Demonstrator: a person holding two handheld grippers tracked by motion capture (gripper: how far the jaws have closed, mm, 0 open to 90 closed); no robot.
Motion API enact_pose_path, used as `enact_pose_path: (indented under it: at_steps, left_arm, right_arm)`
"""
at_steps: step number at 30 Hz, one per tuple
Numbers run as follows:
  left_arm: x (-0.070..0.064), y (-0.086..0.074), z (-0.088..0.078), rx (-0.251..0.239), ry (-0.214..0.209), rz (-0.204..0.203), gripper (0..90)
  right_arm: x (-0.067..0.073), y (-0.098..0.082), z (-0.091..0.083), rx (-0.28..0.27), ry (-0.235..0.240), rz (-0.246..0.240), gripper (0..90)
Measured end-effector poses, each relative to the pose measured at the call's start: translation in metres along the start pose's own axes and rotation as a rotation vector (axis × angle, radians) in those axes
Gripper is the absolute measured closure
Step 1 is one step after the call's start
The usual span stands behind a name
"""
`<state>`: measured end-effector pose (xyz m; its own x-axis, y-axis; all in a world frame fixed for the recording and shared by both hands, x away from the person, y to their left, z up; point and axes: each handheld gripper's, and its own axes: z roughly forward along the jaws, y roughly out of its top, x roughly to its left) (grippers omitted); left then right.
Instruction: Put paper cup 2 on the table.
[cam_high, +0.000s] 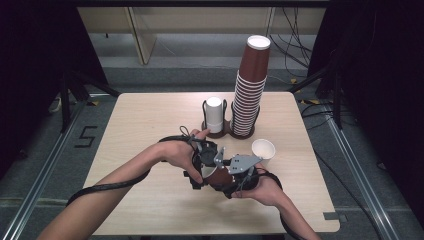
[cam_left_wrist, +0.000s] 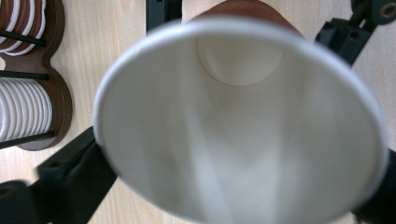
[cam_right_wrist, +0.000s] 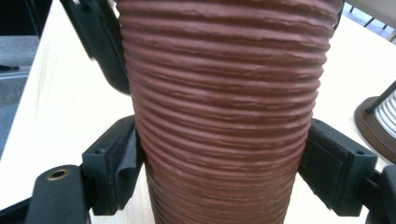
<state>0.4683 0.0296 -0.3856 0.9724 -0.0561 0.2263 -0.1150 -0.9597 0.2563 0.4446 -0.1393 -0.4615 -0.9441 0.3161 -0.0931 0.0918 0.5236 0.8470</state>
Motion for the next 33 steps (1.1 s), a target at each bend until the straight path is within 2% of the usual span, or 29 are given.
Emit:
enact_pose_path:
  at_steps: [1, 2, 3, 4, 5, 7, 12, 14, 15, 16, 17, 19, 21, 22, 23, 25, 26, 27, 28, 29, 30, 33]
  left_arm:
    - [0.0, -0.001, -0.001, -0.009, 0.004, -0.003, 0.0]
    - [0.001, -0.002, -0.001, -0.015, 0.009, -0.005, 0.0]
    - [0.001, -0.003, -0.002, -0.027, 0.015, -0.013, 0.0]
    - [0.002, -0.004, -0.003, -0.031, 0.019, -0.014, 0.0]
    - [0.002, -0.004, -0.003, -0.041, 0.023, -0.023, 0.0]
    - [0.003, -0.007, -0.006, -0.051, 0.03, -0.029, 0.0]
    - [0.003, -0.014, -0.01, -0.082, 0.045, -0.05, 0.0]
    - [0.003, -0.017, -0.012, -0.099, 0.049, -0.062, 0.0]
    - [0.003, -0.018, -0.013, -0.108, 0.056, -0.068, 0.0]
    - [0.003, -0.02, -0.014, -0.116, 0.06, -0.076, 0.0]
    - [0.003, -0.021, -0.015, -0.118, 0.061, -0.076, 0.0]
    - [0.003, -0.023, -0.016, -0.134, 0.064, -0.088, 0.0]
    - [0.002, -0.025, -0.016, -0.146, 0.068, -0.096, 0.0]
    - [0.002, -0.026, -0.016, -0.155, 0.073, -0.101, 0.0]
    - [0.001, -0.027, -0.016, -0.166, 0.08, -0.111, 0.0]
    - [0.001, -0.029, -0.017, -0.19, 0.087, -0.128, 0.0]
    - [0.0, -0.03, -0.017, -0.215, 0.09, -0.153, 0.0]
    - [-0.001, -0.031, -0.017, -0.23, 0.095, -0.165, 0.2]
    - [-0.001, -0.033, -0.017, -0.23, 0.096, -0.165, 0.4]
    - [-0.002, -0.034, -0.017, -0.234, 0.096, -0.167, 0.5]
    - [-0.003, -0.036, -0.016, -0.238, 0.1, -0.177, 0.6]
    - [-0.007, -0.04, -0.01, -0.258, 0.116, -0.211, 1.1]
  right_arm:
    - [0.001, -0.001, 0.0, 0.004, -0.002, 0.015, 20.5]
    - [0.0, -0.003, -0.001, 0.007, 0.004, -0.007, 20.5]
    - [0.0, -0.003, -0.001, 0.011, 0.006, -0.001, 20.5]
    - [0.001, -0.005, -0.002, 0.008, -0.005, 0.026, 20.5]
    - [-0.002, -0.005, -0.002, -0.005, -0.015, -0.018, 20.5]
    - [-0.001, -0.006, -0.004, -0.013, -0.016, 0.008, 20.5]
    - [-0.004, -0.013, -0.011, -0.031, -0.057, 0.043, 20.4]
    - [-0.006, -0.016, -0.014, -0.044, -0.081, 0.025, 20.4]
    - [-0.005, -0.017, -0.017, -0.043, -0.084, 0.067, 20.4]
    - [-0.006, -0.018, -0.018, -0.056, -0.091, 0.055, 20.4]
    - [-0.005, -0.02, -0.021, -0.064, -0.101, 0.076, 20.4]
    - [-0.008, -0.021, -0.024, -0.076, -0.117, 0.057, 20.4]
    - [-0.007, -0.022, -0.029, -0.082, -0.127, 0.076, 20.3]
    - [-0.008, -0.023, -0.03, -0.085, -0.132, 0.069, 20.3]
    - [-0.007, -0.024, -0.032, -0.084, -0.134, 0.099, 20.3]
    - [-0.009, -0.025, -0.035, -0.101, -0.153, 0.068, 20.3]
    - [-0.007, -0.026, -0.036, -0.111, -0.161, 0.11, 20.3]
    - [-0.009, -0.026, -0.038, -0.11, -0.16, 0.091, 20.3]
    - [-0.008, -0.027, -0.04, -0.117, -0.17, 0.092, 20.3]
    - [-0.006, -0.028, -0.041, -0.115, -0.167, 0.126, 20.3]
    - [-0.008, -0.029, -0.041, -0.137, -0.176, 0.103, 20.3]
    - [-0.005, -0.034, -0.045, -0.145, -0.186, 0.139, 20.3]
